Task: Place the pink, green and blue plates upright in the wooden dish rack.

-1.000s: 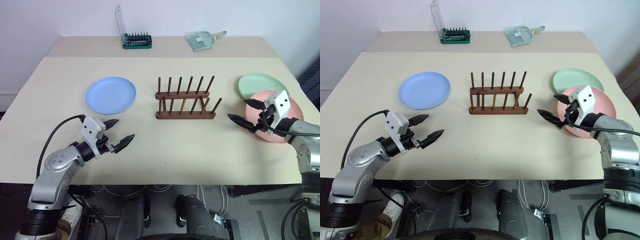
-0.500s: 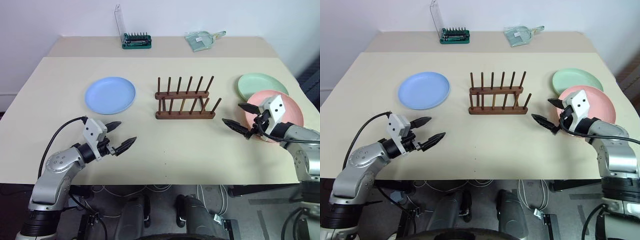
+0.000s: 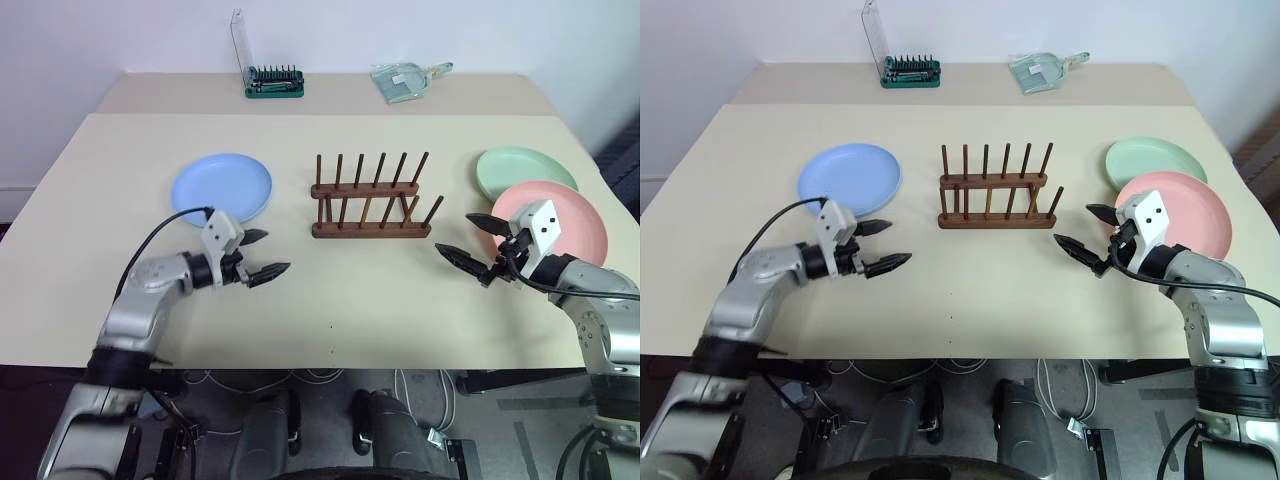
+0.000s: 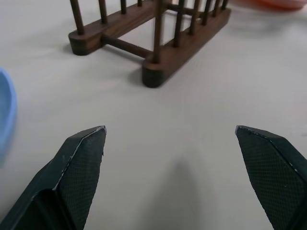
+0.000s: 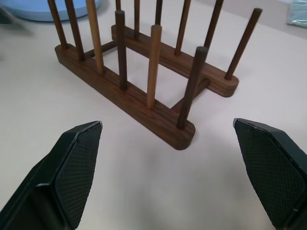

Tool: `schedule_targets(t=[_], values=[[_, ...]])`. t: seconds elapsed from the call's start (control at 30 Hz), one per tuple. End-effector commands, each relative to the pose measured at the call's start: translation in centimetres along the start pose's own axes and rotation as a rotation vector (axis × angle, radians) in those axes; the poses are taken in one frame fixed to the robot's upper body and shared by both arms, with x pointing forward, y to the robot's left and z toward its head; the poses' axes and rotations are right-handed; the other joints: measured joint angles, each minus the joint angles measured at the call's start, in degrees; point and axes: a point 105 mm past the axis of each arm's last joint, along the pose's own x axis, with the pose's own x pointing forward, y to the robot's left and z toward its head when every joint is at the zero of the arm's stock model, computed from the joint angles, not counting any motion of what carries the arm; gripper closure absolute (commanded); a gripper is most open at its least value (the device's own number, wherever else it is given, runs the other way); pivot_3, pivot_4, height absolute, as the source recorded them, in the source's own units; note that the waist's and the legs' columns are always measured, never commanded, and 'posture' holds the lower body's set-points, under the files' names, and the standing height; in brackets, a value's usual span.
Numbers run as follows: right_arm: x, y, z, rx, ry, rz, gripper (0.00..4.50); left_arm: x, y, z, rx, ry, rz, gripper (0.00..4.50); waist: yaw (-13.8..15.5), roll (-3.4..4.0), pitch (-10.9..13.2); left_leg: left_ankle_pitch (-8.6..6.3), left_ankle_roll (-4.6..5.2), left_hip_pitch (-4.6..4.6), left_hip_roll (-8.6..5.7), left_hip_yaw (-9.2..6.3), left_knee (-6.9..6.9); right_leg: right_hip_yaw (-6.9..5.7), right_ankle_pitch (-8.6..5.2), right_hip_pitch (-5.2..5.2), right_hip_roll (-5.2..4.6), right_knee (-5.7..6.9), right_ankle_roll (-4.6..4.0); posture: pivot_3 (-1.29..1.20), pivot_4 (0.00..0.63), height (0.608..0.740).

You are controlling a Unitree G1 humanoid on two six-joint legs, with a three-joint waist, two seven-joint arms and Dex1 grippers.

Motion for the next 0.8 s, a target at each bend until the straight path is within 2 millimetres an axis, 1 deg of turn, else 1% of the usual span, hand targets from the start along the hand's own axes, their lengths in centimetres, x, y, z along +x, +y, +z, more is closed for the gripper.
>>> schedule_targets(t=[0.03, 0.1, 0.17, 0.23, 0.37, 0.53, 0.6, 0.67, 0.7, 0.8], values=[[-0.6, 0.4, 1.5, -0.030, -0.067, -0.014, 0.00, 1.2, 0.9, -0.3, 0.050, 0.048, -0.076, 0.07, -0.05, 0.01, 0.00, 0.00, 0.01, 0.00, 0.00, 0.02, 0.00, 0.00, 0.03, 0.00, -0.01, -0.02, 0.07, 0.00, 0.150, 0.740], [-0.9, 0.8, 1.4, -0.024, -0.070, -0.020, 0.00, 1.9, 1.5, -0.4, 0.056, 0.066, -0.101, 0.07, -0.09, -0.01, 0.00, -0.01, 0.02, -0.01, -0.01, 0.03, 0.00, 0.00, 0.06, 0.01, 0.00, -0.02, 0.15, 0.00, 0.150, 0.740], [-1.4, 1.6, 1.1, -0.007, -0.072, -0.018, 0.00, 3.4, 1.5, -0.1, 0.068, 0.076, -0.155, 0.07, -0.05, -0.05, 0.01, -0.01, 0.02, -0.01, 0.00, 0.04, 0.00, 0.00, 0.07, 0.01, 0.00, -0.01, 0.17, 0.00, 0.150, 0.740], [-1.7, 2.4, 0.9, 0.010, -0.069, -0.009, 0.00, 4.4, 1.5, 0.1, 0.087, 0.090, -0.187, 0.07, 0.10, -0.05, 0.02, -0.01, 0.02, -0.01, 0.00, 0.03, 0.02, 0.00, 0.07, 0.01, 0.00, 0.00, 0.17, 0.00, 0.150, 0.740], [-2.3, 4.4, 0.6, 0.048, -0.061, 0.027, 0.00, 6.4, 1.6, 0.3, 0.114, 0.107, -0.185, 0.07, -0.02, -0.09, 0.02, -0.02, 0.05, -0.02, -0.01, 0.00, 0.07, 0.00, 0.07, 0.03, -0.03, -0.01, 0.17, 0.00, 0.150, 0.740], [-2.2, 5.9, 0.5, 0.064, -0.063, 0.038, 0.00, 7.4, 1.2, 0.2, 0.134, 0.115, -0.202, 0.07, -0.26, -0.10, 0.02, -0.03, 0.06, 0.01, 0.01, -0.01, 0.06, 0.00, 0.07, 0.01, -0.01, 0.05, 0.16, 0.00, 0.150, 0.740], [-2.1, 6.4, 0.4, 0.073, -0.065, 0.039, 0.00, 7.7, 1.0, 0.1, 0.117, 0.110, -0.209, 0.07, -0.10, -0.10, 0.02, -0.03, 0.05, 0.01, 0.02, -0.05, 0.07, 0.00, 0.06, 0.02, 0.00, 0.07, 0.14, 0.00, 0.150, 0.740], [-2.1, 6.9, 0.4, 0.080, -0.068, 0.039, 0.00, 7.9, 0.7, 0.2, 0.119, 0.090, -0.218, 0.58, -0.06, -0.12, 0.01, -0.03, 0.05, 0.01, 0.01, -0.05, 0.07, 0.00, 0.03, 0.03, -0.01, 0.07, 0.11, 0.00, 0.150, 0.740], [-2.1, 7.0, 0.4, 0.082, -0.069, 0.039, 0.00, 8.0, 0.6, 0.3, 0.124, 0.082, -0.220, 0.93, -0.02, -0.12, 0.01, -0.03, 0.06, 0.01, 0.00, -0.05, 0.08, 0.00, 0.03, 0.03, -0.02, 0.06, 0.11, 0.00, 0.150, 0.740], [-2.2, 7.1, 0.4, 0.086, -0.066, 0.040, 0.00, 8.0, 0.6, 0.2, 0.115, 0.073, -0.216, 2.44, -0.02, -0.14, 0.00, -0.04, 0.07, -0.01, -0.02, -0.05, 0.09, 0.00, 0.03, 0.04, -0.04, 0.03, 0.11, 0.00, 0.150, 0.740]])
